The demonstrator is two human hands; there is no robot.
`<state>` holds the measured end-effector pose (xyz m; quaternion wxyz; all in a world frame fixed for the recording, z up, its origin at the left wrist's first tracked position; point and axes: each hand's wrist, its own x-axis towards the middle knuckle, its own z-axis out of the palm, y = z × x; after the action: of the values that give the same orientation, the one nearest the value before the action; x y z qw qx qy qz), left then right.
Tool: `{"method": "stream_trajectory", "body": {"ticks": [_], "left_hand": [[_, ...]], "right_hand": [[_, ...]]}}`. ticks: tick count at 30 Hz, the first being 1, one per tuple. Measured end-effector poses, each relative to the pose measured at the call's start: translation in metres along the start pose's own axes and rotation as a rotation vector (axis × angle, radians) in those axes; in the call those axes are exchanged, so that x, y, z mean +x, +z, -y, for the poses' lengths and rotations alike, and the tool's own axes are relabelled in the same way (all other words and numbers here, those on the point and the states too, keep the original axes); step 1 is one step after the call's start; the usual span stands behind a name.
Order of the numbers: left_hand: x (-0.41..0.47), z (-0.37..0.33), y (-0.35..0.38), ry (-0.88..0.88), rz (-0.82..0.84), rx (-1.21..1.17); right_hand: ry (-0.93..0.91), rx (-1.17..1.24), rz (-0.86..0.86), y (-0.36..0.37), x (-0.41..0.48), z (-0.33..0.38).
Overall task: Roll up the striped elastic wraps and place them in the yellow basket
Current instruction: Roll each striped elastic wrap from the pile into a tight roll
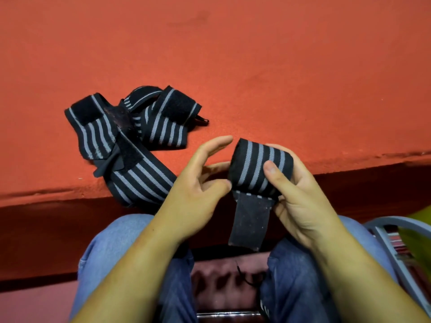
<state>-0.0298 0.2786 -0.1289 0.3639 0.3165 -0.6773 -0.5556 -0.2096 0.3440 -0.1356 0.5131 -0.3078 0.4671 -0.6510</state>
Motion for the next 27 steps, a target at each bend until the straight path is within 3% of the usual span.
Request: {"method": "stream_trajectory", "body": {"ticks": [6,11,16,27], "left_hand": [[-0.004,-0.001,-0.001,0.17,0.1,0.415],[-0.005,-0.003,0.01,0.299,0.108,0.554],[-0.002,-0.002,0.007,0.282,-0.001,0.5],[-0.003,0.002,0.011,0.173,-0.073,0.313]], "right_hand": [[-0.039,0.086,-0.055,-0.001,0.003,0.003],[-0.011,0.071,-0.04,-0.003,0.003,0.003],[0.033,-0.072,0.026,0.001,0.0,-0.003],[0.158,0.077,0.124,0.0,0.0,-0.002]]}}
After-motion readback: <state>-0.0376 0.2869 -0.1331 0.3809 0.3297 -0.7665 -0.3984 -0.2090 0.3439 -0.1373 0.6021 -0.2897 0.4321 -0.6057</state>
